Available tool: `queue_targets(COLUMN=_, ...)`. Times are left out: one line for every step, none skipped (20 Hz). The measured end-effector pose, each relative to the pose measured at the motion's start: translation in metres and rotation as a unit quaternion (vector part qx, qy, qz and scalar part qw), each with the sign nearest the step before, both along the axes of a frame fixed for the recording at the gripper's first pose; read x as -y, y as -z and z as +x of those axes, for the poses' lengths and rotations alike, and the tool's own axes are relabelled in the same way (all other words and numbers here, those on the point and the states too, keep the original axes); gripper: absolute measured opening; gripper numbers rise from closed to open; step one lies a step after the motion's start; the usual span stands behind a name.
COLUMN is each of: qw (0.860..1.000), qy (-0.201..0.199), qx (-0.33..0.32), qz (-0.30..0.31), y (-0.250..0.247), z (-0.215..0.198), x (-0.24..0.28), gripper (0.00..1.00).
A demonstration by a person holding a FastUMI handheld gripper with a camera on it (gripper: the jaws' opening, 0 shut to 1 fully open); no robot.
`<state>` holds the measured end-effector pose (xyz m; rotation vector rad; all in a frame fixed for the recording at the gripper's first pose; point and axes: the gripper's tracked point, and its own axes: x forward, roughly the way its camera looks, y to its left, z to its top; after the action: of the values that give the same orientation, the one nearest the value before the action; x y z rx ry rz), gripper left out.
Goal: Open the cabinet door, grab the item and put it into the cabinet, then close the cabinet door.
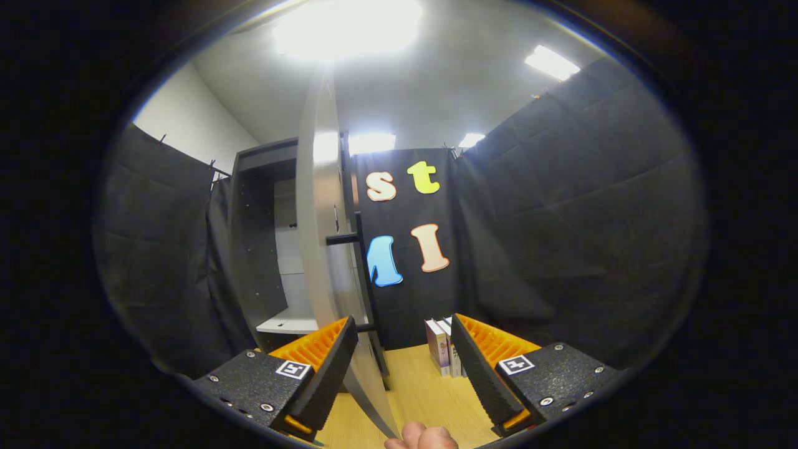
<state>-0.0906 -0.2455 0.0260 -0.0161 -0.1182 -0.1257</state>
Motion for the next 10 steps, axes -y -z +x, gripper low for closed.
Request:
queue_targets(qw=1.000, qy=0.000, qx=-0.005, qz=-0.003, y=0.009, z=-0.007, x=-0.007, gripper=0.93)
queue_targets(qw=1.000, qy=-0.008, qx=-0.016, qz=0.000, y=0.022, z=-0.011, x=-0.019, gripper=0.94)
queue_targets(qw=1.000, qy=-0.008, qx=-0.030, qz=0.002, y=0.039, z=-0.016, x=-0.030, gripper=0.94)
queue_targets(qw=0.999, qy=-0.008, qx=-0.045, qz=0.000, y=0.056, z=-0.022, x=-0.040, gripper=0.94)
queue_targets(qw=0.998, qy=-0.012, qx=-0.056, qz=-0.001, y=0.075, z=-0.025, x=-0.054, gripper=0.94)
queue_targets(qw=0.998, qy=-0.021, qx=-0.061, qz=-0.001, y=0.095, z=-0.026, x=-0.073, gripper=0.94)
queue_targets(qw=0.997, qy=-0.029, qx=-0.067, qz=-0.007, y=0.114, z=-0.025, x=-0.092, gripper=0.94)
queue_targets(qw=0.996, qy=-0.036, qx=-0.077, qz=-0.012, y=0.141, z=-0.023, x=-0.108, gripper=0.92)
queue_targets(qw=0.995, qy=-0.049, qx=-0.088, qz=-0.013, y=0.166, z=-0.019, x=-0.127, gripper=0.92)
queue_targets(qw=0.993, qy=-0.061, qx=-0.099, qz=-0.013, y=0.194, z=-0.014, x=-0.142, gripper=0.91)
